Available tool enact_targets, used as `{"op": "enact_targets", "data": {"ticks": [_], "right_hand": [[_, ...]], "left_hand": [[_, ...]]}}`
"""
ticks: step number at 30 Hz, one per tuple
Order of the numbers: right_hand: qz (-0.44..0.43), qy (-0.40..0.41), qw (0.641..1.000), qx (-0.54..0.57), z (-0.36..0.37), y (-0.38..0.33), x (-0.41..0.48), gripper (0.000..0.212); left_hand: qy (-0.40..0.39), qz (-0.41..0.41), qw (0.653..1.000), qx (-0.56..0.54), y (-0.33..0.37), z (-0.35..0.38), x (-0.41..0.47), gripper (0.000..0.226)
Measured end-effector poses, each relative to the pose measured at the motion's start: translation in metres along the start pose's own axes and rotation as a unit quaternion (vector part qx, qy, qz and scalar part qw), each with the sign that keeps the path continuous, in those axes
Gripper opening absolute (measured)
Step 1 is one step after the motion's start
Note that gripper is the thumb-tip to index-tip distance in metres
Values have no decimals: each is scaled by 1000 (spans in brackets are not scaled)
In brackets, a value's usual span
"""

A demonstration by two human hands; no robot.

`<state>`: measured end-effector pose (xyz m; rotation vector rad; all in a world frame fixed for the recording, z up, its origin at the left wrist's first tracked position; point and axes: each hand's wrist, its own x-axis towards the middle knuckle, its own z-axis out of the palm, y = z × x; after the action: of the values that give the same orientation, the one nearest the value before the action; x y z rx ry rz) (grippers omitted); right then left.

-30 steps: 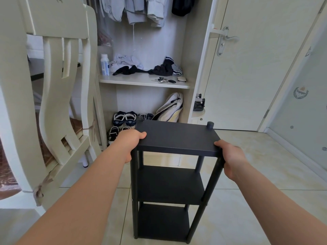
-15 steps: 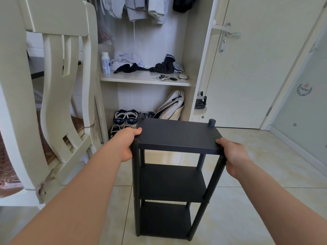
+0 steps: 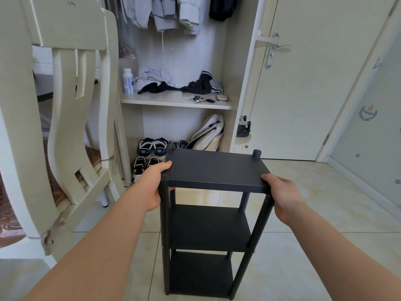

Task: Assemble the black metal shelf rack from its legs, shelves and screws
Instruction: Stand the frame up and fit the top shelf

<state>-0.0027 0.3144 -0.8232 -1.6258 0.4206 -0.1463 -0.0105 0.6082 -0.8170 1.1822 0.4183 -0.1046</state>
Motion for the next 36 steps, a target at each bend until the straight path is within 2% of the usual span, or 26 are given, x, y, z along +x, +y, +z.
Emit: {"op": "enact_targets", "data": {"ticks": [3,15,23,32,36], "right_hand": [[-8,-5,1000,2,1,1,1,21],[-12,-6,1000,-3,1,2,2,24],[-15,-14,1000,12,-2,4,4,22],[-18,-11,1000,9,-7,6,10,24],[-19,1,1000,4,-6,6,13,27]], "left_hand": [[-19,-4,1000,-8,2,-1,2,21],[-10,-7,1000,19,5,-1,6,15],[-39,6,999,-4,-3,-3,1,20],[-42,6,999,23,-18,-7,0,37],[-23,11,1000,2,-19,-5,1,33]]}}
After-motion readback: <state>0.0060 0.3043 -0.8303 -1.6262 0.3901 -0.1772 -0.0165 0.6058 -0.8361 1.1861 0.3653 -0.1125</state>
